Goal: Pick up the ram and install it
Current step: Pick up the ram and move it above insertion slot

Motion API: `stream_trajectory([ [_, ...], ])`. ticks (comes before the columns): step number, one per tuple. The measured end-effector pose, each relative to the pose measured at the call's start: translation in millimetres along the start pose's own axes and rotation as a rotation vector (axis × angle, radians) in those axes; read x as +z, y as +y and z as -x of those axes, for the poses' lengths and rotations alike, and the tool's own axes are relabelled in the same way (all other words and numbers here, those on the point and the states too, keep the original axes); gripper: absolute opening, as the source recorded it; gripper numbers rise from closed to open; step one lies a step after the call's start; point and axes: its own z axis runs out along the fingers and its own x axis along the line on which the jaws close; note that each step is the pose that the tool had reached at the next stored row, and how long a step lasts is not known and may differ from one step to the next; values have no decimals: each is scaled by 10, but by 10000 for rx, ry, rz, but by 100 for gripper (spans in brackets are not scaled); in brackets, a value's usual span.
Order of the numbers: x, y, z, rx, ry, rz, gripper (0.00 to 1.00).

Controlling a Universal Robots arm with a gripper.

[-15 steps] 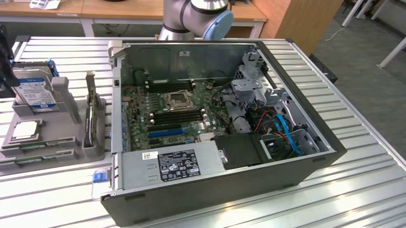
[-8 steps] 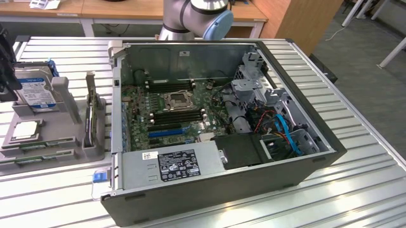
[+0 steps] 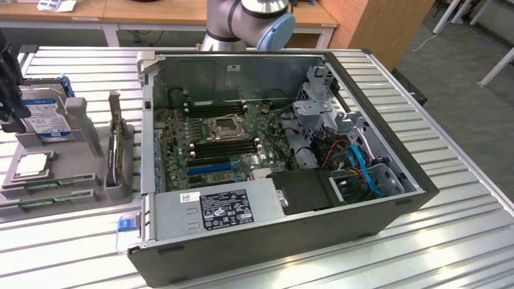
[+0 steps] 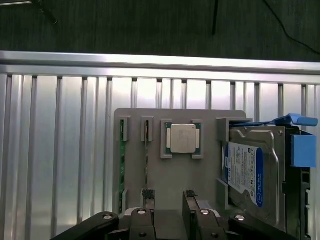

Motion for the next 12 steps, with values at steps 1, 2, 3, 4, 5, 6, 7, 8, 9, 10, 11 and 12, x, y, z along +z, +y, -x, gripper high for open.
stream_trajectory([
  [1,10,-1,0,0,0,0,36],
  [2,22,-1,0,0,-1,0,36],
  [3,33,-1,-1,-1,0,0,36],
  [4,46,-2,-1,0,-1,0,36],
  [5,60,-3,-1,-1,-1,0,36],
  [6,74,-3,-1,-1,-1,-1,36],
  [7,88,-4,-2,0,-1,-1,36],
  [8,101,-4,-2,0,-1,-1,36],
  [9,114,-5,-2,0,0,0,36],
  [10,127,-6,-2,0,-1,-1,36],
  [11,139,-6,-2,0,-1,-1,36],
  [12,150,-6,-3,0,0,0,36],
])
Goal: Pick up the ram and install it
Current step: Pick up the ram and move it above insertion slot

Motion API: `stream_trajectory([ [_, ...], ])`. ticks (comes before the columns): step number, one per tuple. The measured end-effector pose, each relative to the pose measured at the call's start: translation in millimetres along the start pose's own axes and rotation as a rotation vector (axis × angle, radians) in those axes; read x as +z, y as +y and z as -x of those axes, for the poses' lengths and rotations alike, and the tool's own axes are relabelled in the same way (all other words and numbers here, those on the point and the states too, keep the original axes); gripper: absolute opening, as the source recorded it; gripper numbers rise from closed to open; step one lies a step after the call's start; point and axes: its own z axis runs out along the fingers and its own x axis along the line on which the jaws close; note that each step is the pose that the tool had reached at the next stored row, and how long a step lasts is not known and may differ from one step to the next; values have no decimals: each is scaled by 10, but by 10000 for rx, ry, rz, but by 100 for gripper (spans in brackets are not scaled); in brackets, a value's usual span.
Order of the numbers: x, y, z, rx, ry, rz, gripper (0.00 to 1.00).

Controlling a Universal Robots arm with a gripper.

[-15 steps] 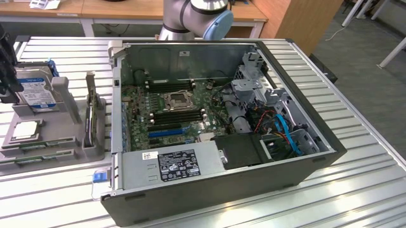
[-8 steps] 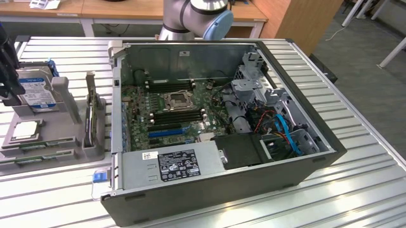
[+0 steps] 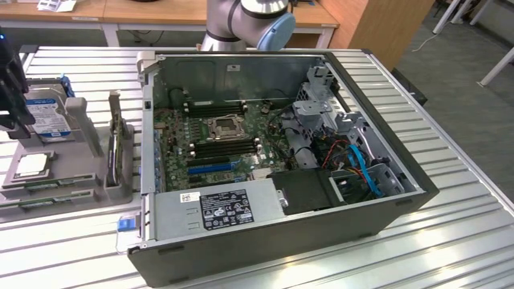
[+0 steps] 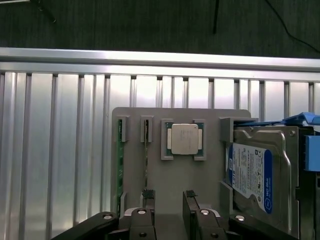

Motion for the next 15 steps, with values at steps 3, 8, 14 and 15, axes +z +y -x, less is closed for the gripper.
stream_trajectory([
  [3,34,-1,-1,0,0,0,36],
  [8,87,-4,-2,0,0,0,36],
  [14,151,-6,-3,0,0,0,36],
  [15,162,-7,-3,0,0,0,36],
])
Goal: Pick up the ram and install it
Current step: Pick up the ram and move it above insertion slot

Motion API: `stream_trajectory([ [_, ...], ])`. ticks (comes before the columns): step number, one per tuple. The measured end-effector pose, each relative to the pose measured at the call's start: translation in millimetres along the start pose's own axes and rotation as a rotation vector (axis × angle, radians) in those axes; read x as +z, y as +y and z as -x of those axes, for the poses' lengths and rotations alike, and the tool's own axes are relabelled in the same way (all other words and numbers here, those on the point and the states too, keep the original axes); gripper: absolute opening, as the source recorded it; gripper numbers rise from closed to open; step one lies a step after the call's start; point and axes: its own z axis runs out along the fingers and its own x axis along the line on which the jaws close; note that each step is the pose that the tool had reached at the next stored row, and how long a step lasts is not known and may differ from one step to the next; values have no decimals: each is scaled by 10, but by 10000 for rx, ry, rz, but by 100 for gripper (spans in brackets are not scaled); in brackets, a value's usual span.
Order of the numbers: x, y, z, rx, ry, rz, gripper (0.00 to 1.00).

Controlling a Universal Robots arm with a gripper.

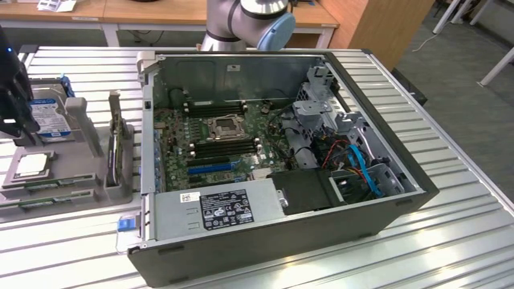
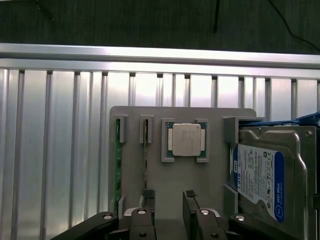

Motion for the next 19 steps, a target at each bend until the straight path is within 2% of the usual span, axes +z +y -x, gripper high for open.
stream_trajectory([
  [19,167,-6,-3,1,0,0,36],
])
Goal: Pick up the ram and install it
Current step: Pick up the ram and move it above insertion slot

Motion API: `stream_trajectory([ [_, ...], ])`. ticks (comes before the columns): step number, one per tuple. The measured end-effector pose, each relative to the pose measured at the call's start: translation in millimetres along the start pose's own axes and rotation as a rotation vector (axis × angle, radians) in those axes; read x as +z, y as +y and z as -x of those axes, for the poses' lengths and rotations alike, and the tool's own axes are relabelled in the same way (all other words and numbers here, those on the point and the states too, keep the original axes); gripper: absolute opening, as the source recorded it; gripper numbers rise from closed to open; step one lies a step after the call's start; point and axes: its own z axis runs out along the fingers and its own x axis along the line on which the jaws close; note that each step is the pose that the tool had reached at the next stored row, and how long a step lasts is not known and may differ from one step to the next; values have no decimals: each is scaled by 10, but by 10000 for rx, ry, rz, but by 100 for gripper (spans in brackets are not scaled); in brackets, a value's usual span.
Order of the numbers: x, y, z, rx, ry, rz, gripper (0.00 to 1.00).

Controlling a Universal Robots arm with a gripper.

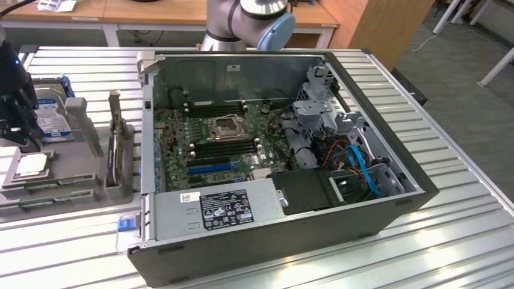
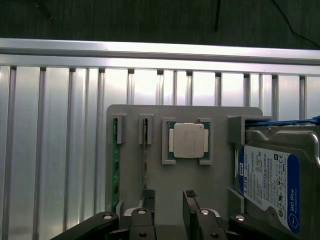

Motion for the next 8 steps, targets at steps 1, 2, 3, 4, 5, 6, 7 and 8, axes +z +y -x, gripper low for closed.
stream_trajectory([
  [1,9,0,0,0,1,-1,36],
  [2,16,0,0,-1,0,-2,36],
  [3,24,0,0,-1,0,-3,36],
  [4,30,-1,-1,-1,0,-2,36],
  [5,37,-1,-1,-1,0,-2,36],
  [6,45,-1,-1,0,0,-2,36],
  [7,53,-1,-1,-1,0,-2,36],
  [8,63,-2,-1,-1,0,-1,36],
])
